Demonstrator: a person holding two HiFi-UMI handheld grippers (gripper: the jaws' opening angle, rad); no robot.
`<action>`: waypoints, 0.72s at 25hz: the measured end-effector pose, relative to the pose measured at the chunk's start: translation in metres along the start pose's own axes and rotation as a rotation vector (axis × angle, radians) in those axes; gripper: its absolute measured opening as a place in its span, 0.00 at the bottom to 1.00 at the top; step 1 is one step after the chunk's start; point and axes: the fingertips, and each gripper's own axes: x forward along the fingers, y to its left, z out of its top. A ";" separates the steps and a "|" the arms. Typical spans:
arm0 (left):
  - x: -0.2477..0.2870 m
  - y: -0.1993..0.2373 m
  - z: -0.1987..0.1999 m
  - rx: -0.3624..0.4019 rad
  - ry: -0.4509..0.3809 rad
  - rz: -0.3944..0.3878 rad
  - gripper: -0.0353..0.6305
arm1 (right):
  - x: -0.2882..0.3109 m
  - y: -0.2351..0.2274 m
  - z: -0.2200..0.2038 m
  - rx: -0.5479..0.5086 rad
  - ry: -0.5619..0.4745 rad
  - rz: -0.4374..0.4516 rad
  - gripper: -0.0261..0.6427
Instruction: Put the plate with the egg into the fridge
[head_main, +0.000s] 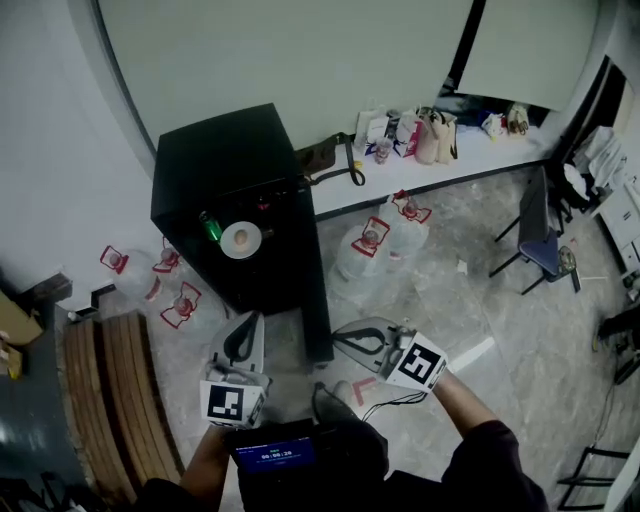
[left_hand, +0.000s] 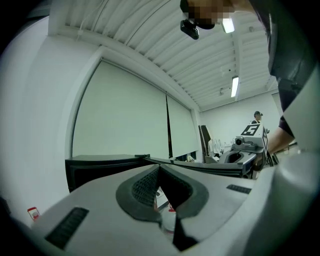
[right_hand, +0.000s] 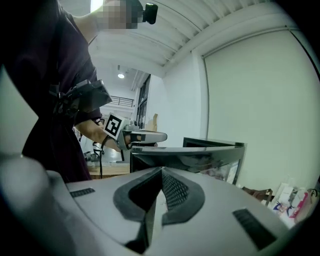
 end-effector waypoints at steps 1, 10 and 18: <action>-0.007 0.006 -0.001 0.010 0.013 -0.013 0.07 | 0.013 0.005 0.003 -0.006 0.003 -0.012 0.05; -0.058 0.090 0.015 0.011 -0.016 -0.046 0.07 | 0.129 0.029 0.068 -0.101 -0.104 -0.225 0.05; -0.057 0.120 0.020 0.005 -0.029 -0.044 0.07 | 0.171 0.018 0.105 -0.142 -0.167 -0.272 0.05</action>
